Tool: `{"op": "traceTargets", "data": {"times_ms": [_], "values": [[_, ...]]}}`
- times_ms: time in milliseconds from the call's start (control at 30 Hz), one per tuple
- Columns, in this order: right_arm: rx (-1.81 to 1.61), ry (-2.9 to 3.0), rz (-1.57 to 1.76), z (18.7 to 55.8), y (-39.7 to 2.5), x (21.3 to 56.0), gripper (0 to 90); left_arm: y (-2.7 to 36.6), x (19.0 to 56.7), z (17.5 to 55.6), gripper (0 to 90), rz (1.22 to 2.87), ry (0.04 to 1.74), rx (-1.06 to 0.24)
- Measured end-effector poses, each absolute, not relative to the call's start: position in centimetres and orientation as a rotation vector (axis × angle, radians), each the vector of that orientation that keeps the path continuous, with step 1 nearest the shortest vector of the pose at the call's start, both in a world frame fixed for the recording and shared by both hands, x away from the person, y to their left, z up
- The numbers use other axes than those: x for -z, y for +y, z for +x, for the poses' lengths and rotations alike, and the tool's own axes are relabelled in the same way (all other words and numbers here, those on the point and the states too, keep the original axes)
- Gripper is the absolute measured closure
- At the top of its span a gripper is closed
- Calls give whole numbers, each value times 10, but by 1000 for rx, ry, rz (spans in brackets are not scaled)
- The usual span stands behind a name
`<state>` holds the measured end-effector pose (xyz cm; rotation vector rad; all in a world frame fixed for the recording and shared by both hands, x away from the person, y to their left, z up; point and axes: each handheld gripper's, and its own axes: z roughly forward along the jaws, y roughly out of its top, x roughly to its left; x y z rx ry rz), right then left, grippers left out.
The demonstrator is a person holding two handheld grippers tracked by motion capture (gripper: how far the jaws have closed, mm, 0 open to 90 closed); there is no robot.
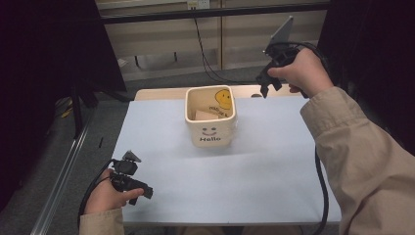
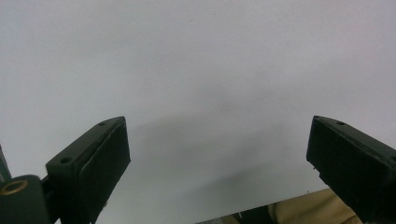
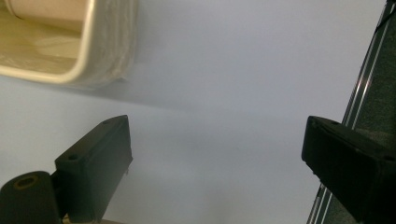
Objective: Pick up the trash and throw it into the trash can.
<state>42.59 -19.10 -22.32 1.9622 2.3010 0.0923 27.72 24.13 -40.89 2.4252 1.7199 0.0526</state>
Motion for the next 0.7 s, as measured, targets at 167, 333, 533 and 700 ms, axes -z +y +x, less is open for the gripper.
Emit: {"op": "traceTargets", "data": {"times_ms": [167, 333, 533, 700], "values": [[-84, 2305, 1978, 416, -204, 242, 84, 240, 409, 277, 59, 2416, 1724, -60], [-74, 2292, 1993, 400, -223, 268, 82, 241, 408, 276, 59, 2424, 1721, -51], [-63, 2313, 1978, 379, -236, 298, 80, 241, 408, 276, 59, 2423, 1727, -51], [-46, 2315, 1984, 361, -244, 323, 78, 242, 409, 276, 59, 2416, 1728, -44]]}}
